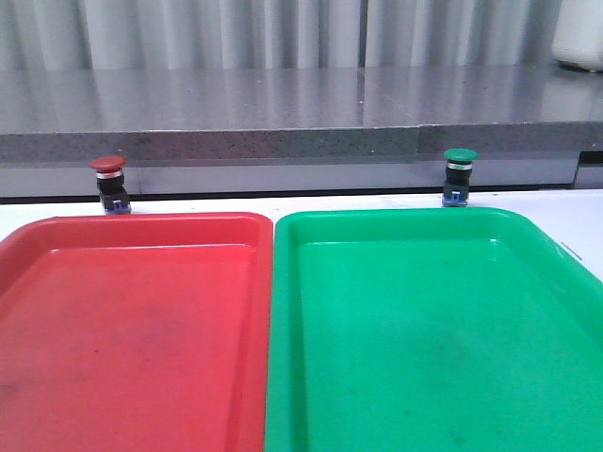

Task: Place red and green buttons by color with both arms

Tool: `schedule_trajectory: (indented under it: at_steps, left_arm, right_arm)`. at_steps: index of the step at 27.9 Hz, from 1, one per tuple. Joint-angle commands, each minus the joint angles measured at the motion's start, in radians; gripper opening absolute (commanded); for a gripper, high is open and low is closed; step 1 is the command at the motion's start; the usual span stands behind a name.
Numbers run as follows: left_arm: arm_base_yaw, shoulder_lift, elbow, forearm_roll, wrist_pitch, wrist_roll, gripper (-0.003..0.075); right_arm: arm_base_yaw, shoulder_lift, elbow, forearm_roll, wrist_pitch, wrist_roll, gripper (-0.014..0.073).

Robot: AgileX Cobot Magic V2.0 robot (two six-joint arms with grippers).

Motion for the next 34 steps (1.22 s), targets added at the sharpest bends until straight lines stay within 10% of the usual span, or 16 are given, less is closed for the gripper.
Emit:
schedule_trajectory:
  at_steps: [1,23,34]
  left_arm:
    - [-0.003,-0.016,0.023,-0.009,-0.081,-0.003,-0.0020]
    - [-0.003,-0.016,-0.017,-0.009,-0.155,-0.003,-0.0020]
    - [-0.003,0.131,-0.500,-0.009,0.207,-0.003,-0.0020]
  right_arm:
    - [-0.005,-0.017,-0.006,0.004,-0.084,0.000,-0.0106]
    - [-0.005,-0.017,-0.047,0.004,-0.097,0.000,-0.0106]
    - [-0.005,0.152,-0.511,-0.005,0.245,-0.009,-0.0106]
